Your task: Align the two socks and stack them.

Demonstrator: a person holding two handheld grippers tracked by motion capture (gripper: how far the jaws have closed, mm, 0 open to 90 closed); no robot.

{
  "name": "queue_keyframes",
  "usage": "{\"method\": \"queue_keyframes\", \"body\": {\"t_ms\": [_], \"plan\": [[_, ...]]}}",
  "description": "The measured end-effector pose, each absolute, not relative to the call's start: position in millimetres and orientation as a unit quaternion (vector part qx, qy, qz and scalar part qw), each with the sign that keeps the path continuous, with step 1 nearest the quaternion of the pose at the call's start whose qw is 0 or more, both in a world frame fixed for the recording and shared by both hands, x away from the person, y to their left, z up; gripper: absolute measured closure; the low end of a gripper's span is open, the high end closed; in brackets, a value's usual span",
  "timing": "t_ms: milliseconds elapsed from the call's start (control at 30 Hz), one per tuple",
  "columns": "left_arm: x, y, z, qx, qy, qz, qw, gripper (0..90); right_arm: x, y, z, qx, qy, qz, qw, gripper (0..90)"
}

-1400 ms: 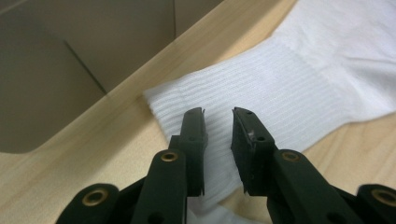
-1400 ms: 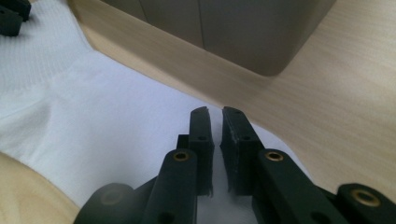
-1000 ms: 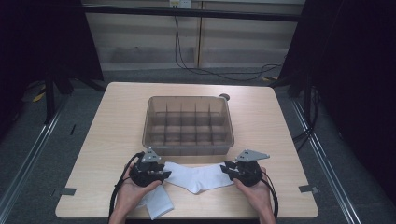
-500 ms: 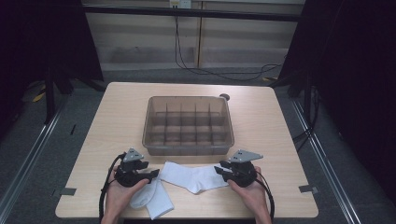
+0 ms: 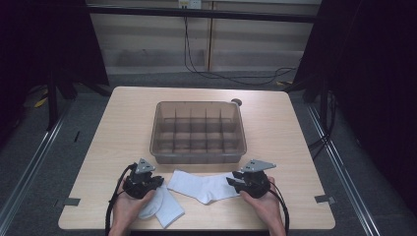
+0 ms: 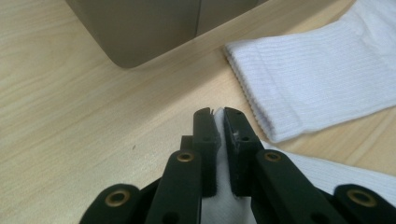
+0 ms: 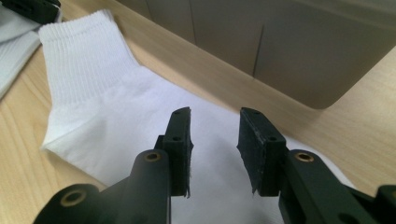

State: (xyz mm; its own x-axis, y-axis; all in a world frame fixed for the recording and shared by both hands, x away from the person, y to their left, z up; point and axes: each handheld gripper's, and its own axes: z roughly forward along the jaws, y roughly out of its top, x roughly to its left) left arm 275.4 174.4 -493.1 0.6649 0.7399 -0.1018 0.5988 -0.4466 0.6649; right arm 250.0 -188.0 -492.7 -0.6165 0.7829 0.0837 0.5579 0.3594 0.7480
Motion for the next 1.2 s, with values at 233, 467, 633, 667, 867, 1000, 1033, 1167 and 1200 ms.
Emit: {"method": "queue_keyframes", "body": {"t_ms": [233,467,633,667,867,1000,1033,1167,1200], "plan": [[270,178,-484,0.839,0.394,0.096,0.363,85.4,253,-187,-503,0.417,0.816,0.378,0.134,65.0],[262,174,-458,0.839,0.362,0.110,0.391,85.4,253,-187,-503,0.416,0.816,0.378,0.134,65.1],[258,173,-443,0.833,0.349,0.115,0.413,85.6,252,-185,-502,0.412,0.819,0.375,0.138,62.6],[255,172,-435,0.832,0.341,0.119,0.421,85.6,251,-185,-500,0.411,0.819,0.376,0.137,61.4],[249,165,-412,0.829,0.314,0.122,0.446,85.7,243,-172,-479,0.376,0.816,0.421,0.128,56.9],[249,158,-397,0.825,0.300,0.129,0.460,85.8,241,-155,-465,0.344,0.819,0.444,0.119,55.3],[249,155,-394,0.826,0.294,0.128,0.463,85.8,242,-150,-463,0.334,0.821,0.447,0.116,54.9],[252,145,-381,0.823,0.289,0.124,0.472,85.8,245,-131,-458,0.312,0.827,0.457,0.103,53.1],[252,145,-381,0.823,0.289,0.124,0.472,85.8,245,-127,-457,0.310,0.827,0.457,0.103,53.1]]}}
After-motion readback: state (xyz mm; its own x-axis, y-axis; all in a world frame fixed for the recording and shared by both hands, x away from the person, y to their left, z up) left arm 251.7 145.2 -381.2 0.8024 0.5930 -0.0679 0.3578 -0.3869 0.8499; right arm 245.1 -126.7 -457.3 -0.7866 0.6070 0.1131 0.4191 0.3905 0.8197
